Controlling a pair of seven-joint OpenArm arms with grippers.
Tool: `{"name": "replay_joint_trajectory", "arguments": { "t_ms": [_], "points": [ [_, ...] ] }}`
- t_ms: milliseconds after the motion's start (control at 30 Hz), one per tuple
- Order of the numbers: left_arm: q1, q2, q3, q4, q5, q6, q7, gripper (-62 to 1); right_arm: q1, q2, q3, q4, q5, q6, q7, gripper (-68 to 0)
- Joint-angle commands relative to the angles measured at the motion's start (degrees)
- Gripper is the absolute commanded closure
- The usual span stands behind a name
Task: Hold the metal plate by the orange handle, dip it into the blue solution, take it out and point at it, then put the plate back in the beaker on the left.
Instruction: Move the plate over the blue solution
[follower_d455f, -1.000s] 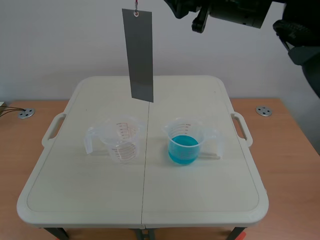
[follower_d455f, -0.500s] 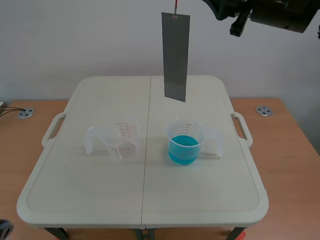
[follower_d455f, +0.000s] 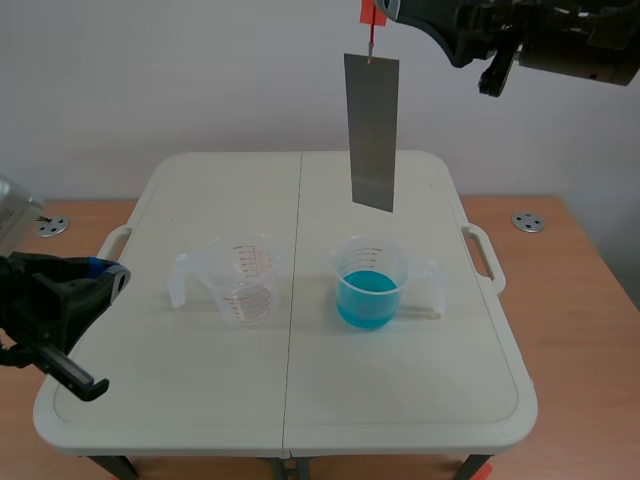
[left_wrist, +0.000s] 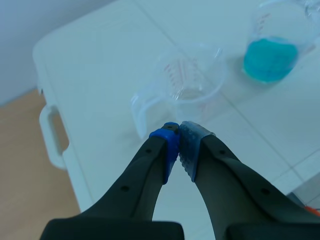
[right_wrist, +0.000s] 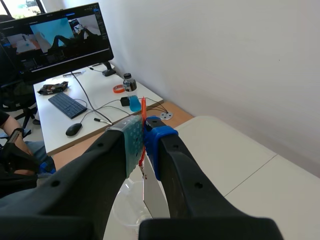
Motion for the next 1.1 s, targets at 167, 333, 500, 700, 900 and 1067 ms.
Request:
{"name": "replay_joint_trajectory", "arguments": {
  "t_ms": [167,333,500,700,900,1067],
  "points": [
    [-9.5,0.2,9.0,0.6,0.3,0.1,2.1,-1.9,0.7,0.8,0.6,0.3,1.5,0.2,1.0,-1.5],
    [-15.9,1.5,14.9,0.5,0.6,0.3,2.9,-1.9,0.7,0.8,0.6,0.3,1.5,0.2,1.0,-1.5],
    [-21.4,6.1,18.5,-1.6,4.3,0.3,5.4,-1.9,0.7,0.8,0.6,0.3,1.5,0.2,1.0,-1.5],
    [-26.0,11.1,21.9,-6.8,9.4,0.3,5.4,-1.9,0.7,0.8,0.6,0.3,1.5,0.2,1.0,-1.5],
    [-29.9,15.0,24.4,-13.8,13.0,0.3,5.1,-1.9,0.7,0.8,0.6,0.3,1.7,0.2,1.0,-1.5],
    [-32.8,16.9,25.6,-17.6,13.2,0.3,3.8,-1.9,0.7,0.8,0.6,0.3,1.9,0.2,1.0,-1.5]
  ]
}}
